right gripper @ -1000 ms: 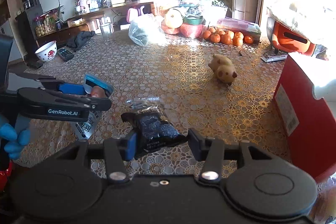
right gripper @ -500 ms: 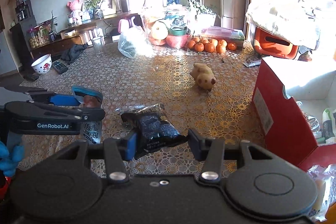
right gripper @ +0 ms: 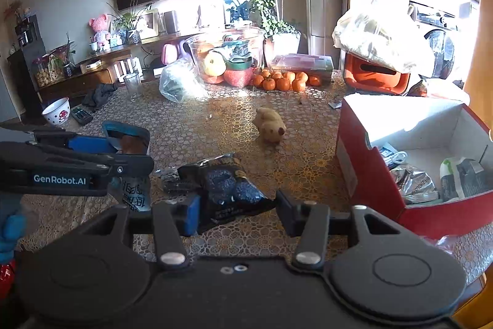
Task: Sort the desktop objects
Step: 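Carry white pouch with left tool while right tool carries black packet to box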
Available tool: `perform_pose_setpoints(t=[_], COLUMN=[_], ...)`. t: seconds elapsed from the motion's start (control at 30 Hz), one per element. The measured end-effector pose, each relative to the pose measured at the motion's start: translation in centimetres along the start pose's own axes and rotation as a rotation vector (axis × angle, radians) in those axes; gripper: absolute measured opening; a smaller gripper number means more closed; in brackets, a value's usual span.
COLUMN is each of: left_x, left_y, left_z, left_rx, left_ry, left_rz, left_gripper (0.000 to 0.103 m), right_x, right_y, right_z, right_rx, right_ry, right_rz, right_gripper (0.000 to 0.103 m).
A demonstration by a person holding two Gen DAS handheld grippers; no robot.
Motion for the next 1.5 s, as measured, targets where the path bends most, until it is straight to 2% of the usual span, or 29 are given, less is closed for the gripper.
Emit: perform_pose_setpoints(t=[0.3,0.57,0.67,1.07,1.5], left_x=[-0.4,0.1,0.5,2.5,5.2], left_y=[-5.1,-10.1,-12.0,-18.5,-22.4], left_z=[1.3,2.5,2.8,4.1,5.9], left_rx=[0.037,0.083,0.100,0.157,0.182], left_ry=[-0.015,-0.030,-0.031,-0.005,0.033], left_rz=[-0.063,-0.123,-0.138,-0.182,-0.208], left_gripper=[0.063,0.063,0.063,0.063,0.063], right_x=[-2.7,-5.2,-5.6,-6.8,-7.9], right_y=[-3.5,-7.4,-9.1,-15.2,-20.9], right_z=[-0.1,0.0,-0.3,-1.2,0.0], right_rx=[0.015,0.040,0.060,0.142,0.180], right_ry=[-0.014,-0.027,-0.011,0.039,0.013], right_rz=[-0.068,-0.178,-0.238,-0.379,-0.433], right_gripper=[0.049,0.049,0.049,0.049,0.049])
Point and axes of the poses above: each gripper's, at about its wrist camera, not at the fingertips, and x roughly the way its jaws point, y to its left, z to its top, the point moved 8 cm from there along x, roughly the way its jaws point, and after that the axes turned 14 degrees about -x, right-handed, at the moved point
